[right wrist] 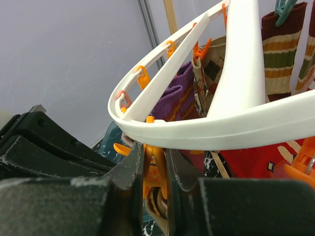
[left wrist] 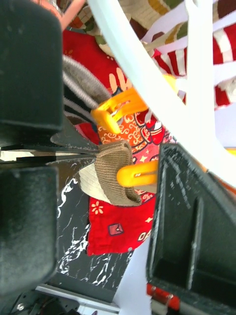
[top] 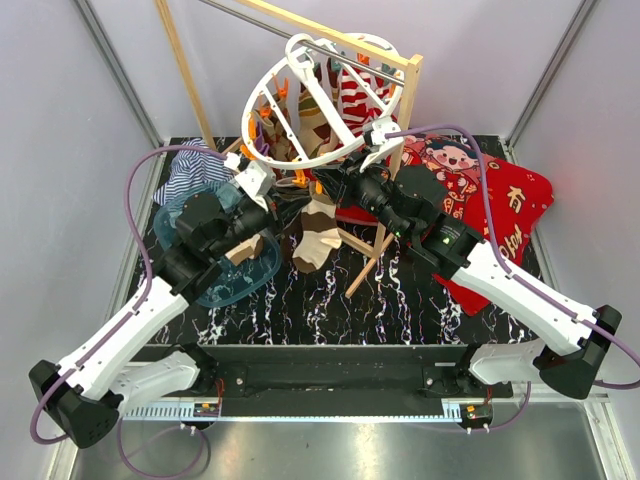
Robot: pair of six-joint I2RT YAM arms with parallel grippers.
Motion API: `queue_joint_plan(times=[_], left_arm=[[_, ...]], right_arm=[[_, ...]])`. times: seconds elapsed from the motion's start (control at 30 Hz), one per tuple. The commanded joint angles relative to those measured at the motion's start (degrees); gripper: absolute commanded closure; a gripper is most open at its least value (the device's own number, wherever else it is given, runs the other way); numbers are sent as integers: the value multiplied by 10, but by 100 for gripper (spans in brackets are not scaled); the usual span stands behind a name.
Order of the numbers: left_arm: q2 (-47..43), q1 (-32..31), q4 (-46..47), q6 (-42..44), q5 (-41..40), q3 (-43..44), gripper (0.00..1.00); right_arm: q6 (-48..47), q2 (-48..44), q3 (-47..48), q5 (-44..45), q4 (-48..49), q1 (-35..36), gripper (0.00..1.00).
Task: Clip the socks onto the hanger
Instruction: Clamp the sock onto the hanger.
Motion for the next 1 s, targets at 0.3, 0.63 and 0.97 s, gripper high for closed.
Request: queue_joint_plan(times=[0.3, 0.63, 0.97], left_arm=[[-6, 23, 94, -45, -2, 0, 100], [6, 23, 107, -66, -2, -1, 100], [5, 64, 74, -84, -76, -3, 100]], right_arm=[[7, -13, -1, -29, 15, -7, 99], [10, -15, -4, -49, 19, -7, 46], [-28, -88, -39, -73, 6, -7, 21]])
